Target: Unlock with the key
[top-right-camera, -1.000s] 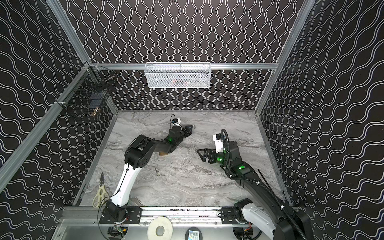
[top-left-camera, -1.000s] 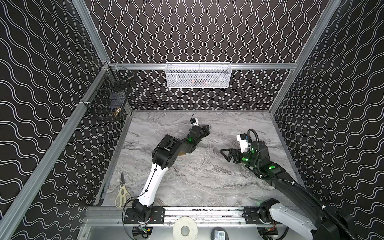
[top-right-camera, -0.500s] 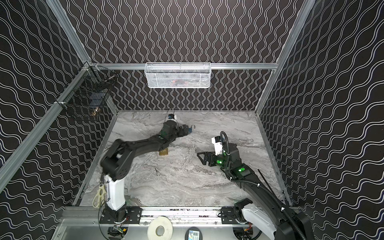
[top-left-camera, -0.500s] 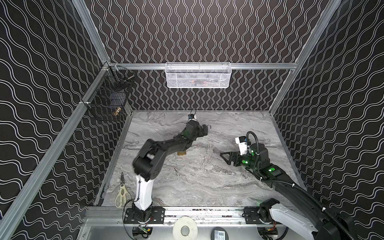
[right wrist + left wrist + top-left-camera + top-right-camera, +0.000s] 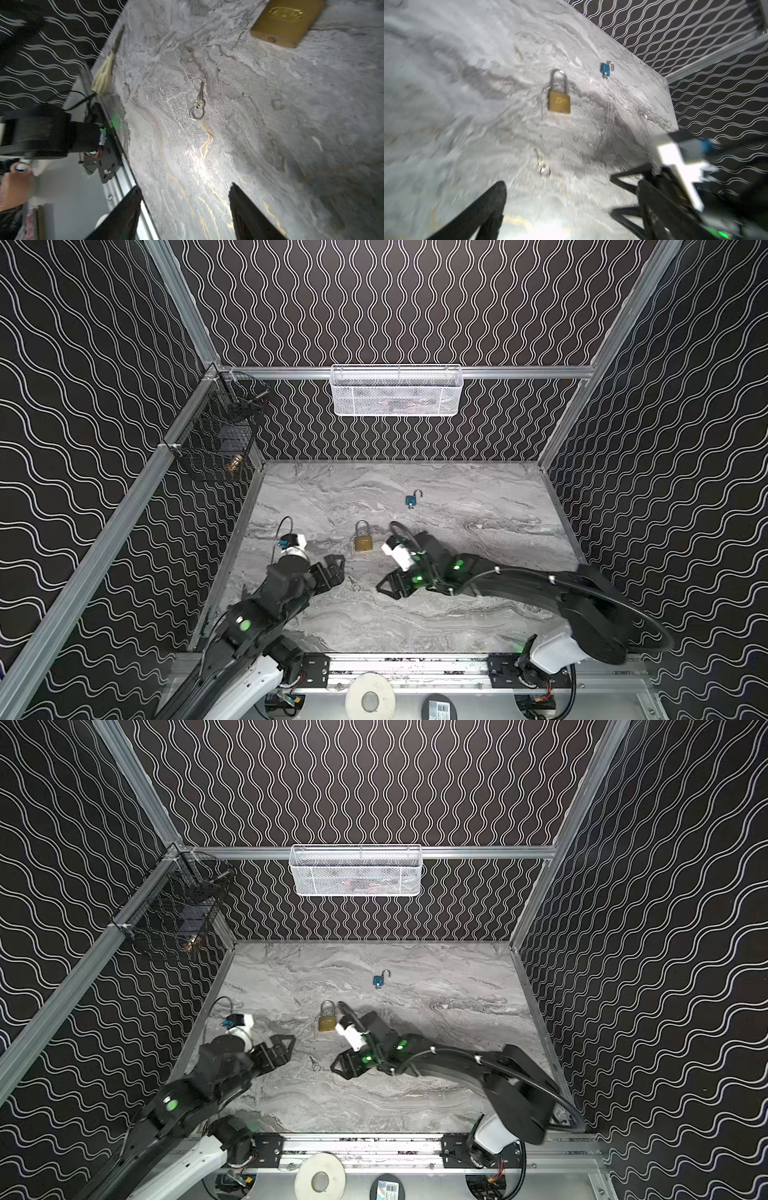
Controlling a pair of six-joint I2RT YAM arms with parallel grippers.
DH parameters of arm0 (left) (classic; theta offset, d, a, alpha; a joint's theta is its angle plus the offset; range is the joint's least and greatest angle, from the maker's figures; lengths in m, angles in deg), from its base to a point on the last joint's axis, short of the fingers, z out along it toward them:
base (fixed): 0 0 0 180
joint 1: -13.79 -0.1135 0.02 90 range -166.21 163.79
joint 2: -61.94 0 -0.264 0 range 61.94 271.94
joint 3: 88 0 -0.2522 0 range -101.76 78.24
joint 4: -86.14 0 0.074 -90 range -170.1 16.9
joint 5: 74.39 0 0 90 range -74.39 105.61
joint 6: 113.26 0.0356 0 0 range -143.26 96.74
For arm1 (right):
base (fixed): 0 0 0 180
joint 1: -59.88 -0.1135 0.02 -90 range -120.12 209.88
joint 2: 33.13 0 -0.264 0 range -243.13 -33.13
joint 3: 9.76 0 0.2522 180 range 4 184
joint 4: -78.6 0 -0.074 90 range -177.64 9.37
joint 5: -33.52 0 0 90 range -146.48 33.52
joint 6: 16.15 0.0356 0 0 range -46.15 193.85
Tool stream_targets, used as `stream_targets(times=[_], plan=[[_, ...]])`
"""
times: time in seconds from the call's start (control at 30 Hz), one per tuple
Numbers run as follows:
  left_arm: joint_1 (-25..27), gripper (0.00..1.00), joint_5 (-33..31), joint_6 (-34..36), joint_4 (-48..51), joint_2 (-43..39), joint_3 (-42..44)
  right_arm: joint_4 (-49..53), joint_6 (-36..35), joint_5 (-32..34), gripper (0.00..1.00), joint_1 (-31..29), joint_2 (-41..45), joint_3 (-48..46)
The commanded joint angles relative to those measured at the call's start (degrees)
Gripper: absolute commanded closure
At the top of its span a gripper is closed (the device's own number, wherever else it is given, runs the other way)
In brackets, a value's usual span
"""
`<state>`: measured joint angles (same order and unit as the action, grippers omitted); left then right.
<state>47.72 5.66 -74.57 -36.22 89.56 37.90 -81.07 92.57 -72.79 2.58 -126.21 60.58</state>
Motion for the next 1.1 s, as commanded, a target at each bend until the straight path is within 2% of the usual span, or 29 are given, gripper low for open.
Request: stream_targets(times=[0.0, 0.1, 0.23, 0.33, 0.63, 0.8, 1.07], plan=[[0.0, 0.01, 1.9, -4.6, 16.5, -1.1, -4.3, 11.7, -6.3, 9.4, 0.32, -3.1, -6.9, 8.2], [0.0, 0.01, 1.0, -3.3, 20.6, -1.8, -10.5, 16.3, -8.5, 12.0, 0.34, -4.6, -13.7, 15.5], [0.1, 0.01, -4.9, -1.4, 26.0, -4.2, -19.2, 21.4, -9.8, 10.6, 0.37, -5.1, -21.7, 24.0], [0.1, 0.01, -8.1, 0.4, 30.1, -4.0, -22.9, 26.3, -10.7, 14.1, 0.39, -5.8, -26.3, 29.8], [0.3, 0.01, -9.2, -1.2, 26.0, -8.8, -18.5, 31.8, -12.5, 20.0, 0.41, -7.9, -32.7, 38.9], [1.0, 0.01, -11.2, -2.4, 27.1, -10.2, -18.5, 34.4, -12.6, 24.0, 0.44, -9.3, -36.1, 43.0], [2.4, 0.01, -13.1, -4.8, 27.0, -12.4, -17.9, 35.3, -11.7, 26.8, 0.57, -9.9, -37.5, 43.7]])
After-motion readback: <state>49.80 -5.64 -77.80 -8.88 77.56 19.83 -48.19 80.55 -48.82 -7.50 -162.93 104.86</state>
